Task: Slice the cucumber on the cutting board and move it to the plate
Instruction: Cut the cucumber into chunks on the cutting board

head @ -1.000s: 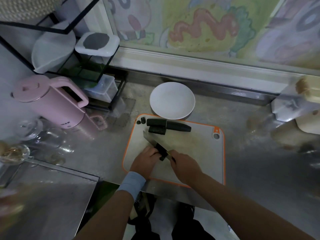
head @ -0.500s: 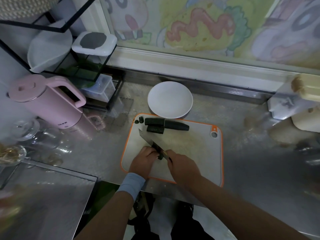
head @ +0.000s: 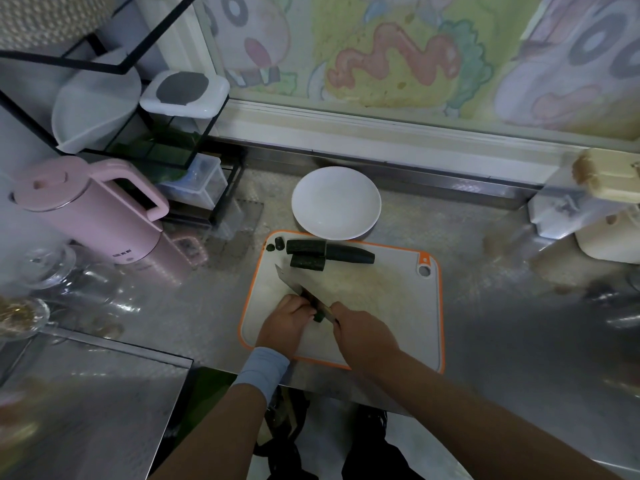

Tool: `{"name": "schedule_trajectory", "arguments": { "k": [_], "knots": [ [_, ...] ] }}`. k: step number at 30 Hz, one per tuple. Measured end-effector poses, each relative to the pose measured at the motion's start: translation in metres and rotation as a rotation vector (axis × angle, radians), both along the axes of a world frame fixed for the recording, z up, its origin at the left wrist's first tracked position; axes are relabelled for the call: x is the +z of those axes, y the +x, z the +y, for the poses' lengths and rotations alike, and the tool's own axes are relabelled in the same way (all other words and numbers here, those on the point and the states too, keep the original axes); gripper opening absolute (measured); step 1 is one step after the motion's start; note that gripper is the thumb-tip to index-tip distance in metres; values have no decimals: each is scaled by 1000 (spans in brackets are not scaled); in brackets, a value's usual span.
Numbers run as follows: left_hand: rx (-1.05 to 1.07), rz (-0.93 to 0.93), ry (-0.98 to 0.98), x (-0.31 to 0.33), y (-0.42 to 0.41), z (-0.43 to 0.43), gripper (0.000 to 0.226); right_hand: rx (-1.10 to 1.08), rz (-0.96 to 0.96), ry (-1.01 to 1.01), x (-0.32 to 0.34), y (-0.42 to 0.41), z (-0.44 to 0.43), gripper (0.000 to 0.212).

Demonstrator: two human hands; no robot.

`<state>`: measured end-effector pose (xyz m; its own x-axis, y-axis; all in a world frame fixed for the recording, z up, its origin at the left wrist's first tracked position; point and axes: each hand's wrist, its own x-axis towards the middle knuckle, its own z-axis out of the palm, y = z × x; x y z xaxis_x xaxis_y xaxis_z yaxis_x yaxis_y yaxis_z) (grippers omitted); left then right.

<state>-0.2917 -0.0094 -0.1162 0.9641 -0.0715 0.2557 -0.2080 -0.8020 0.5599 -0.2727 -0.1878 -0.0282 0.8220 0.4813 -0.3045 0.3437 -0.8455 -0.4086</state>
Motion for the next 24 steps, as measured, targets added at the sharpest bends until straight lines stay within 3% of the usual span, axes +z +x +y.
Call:
{"name": "schedule_trajectory", "arguments": {
  "k": [24],
  "knots": [
    [-18, -100, 57, 11, -4, -1, 26, 38, 62, -105, 5, 13, 14, 20]
  ]
}}
